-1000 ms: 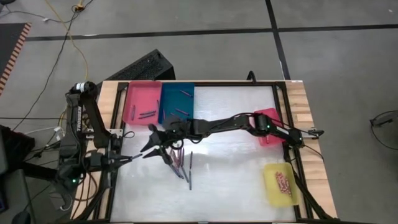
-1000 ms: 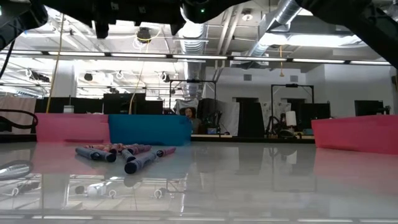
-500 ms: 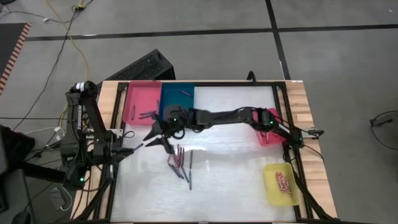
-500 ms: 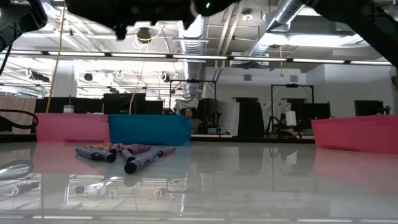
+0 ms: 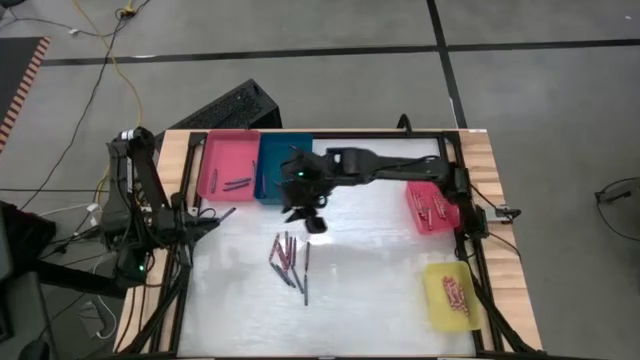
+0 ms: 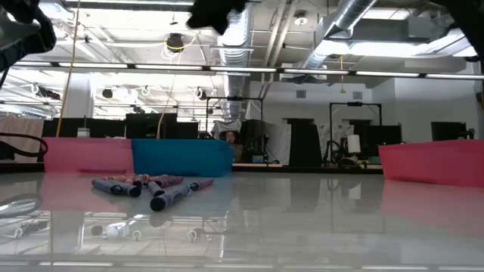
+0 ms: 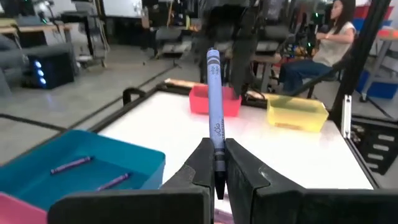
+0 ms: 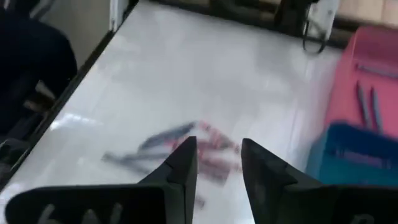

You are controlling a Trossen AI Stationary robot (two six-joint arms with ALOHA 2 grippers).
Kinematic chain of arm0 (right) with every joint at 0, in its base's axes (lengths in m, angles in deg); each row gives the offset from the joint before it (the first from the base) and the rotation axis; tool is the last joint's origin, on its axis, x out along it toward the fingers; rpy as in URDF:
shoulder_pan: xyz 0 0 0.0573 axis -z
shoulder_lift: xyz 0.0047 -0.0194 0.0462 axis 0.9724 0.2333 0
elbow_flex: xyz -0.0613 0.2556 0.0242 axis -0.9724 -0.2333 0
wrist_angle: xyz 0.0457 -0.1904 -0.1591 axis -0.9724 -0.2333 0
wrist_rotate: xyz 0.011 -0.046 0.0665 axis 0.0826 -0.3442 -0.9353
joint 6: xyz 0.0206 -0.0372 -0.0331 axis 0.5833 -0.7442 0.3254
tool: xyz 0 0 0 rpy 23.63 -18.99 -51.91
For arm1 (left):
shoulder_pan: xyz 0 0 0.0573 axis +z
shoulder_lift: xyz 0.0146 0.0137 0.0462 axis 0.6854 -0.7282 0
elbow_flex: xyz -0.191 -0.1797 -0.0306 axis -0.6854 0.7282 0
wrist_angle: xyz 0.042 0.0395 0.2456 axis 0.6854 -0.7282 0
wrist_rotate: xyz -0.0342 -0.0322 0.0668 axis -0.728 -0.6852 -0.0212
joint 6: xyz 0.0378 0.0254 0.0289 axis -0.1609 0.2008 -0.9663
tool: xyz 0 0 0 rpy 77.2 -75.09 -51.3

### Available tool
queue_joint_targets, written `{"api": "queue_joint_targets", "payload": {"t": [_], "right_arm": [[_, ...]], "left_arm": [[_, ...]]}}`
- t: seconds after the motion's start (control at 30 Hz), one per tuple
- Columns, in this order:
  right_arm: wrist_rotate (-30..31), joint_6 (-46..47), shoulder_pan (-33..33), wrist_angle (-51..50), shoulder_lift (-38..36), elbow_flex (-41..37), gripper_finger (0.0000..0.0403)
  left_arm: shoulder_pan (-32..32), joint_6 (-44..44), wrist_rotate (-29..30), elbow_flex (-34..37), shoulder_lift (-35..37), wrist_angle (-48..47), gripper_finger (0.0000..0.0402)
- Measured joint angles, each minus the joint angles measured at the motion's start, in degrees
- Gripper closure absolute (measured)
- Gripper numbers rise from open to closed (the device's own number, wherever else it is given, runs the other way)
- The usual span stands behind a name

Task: Sort crayons
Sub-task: Put the blue crayon into the large red bin

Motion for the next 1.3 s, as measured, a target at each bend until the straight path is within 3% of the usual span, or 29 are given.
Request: {"api": "queue_joint_targets", "payload": {"t": [0.27,0.37,0.5,0.6,0.83,1.0,1.13,1.23,1.3], "right_arm": [[5.7,3.1,-1.5,-11.8,-10.0,0.0,0.0281],[9.3,5.4,-2.6,-14.6,-13.6,0.0,0.0281],[9.8,7.6,-4.8,-16.2,-17.3,0.0,0.0281],[14.1,9.4,-7.3,-17.9,-19.7,0.0,0.0281],[24.3,13.3,-15.2,-18.9,-24.4,0.0,0.0281],[33.7,13.8,-20.3,-21.1,-25.6,0.0,0.0281],[40.0,16.4,-23.3,-23.3,-26.9,-0.7,0.0281],[44.1,15.4,-25.7,-16.5,-30.6,-8.0,0.0281],[45.1,11.1,-25.9,-4.9,-34.6,-17.4,0.0281]], "left_arm": [[0.3,-7.3,-2.0,0.0,4.0,3.3,0.0397],[0.3,-11.8,-4.9,0.0,5.1,9.3,0.0397],[0.7,-25.4,-11.5,0.0,5.1,22.8,0.0397],[3.4,-37.2,-17.3,0.0,5.0,33.3,0.0397],[15.9,-61.2,-40.3,0.0,5.0,53.8,0.0397],[24.3,-64.3,-51.5,0.0,5.0,55.9,0.0397],[27.7,-65.0,-56.2,0.0,4.2,56.1,0.0397],[29.0,-66.0,-57.7,0.0,3.7,56.4,0.0397],[29.3,-66.7,-57.9,0.0,3.4,56.4,0.0397]]}}
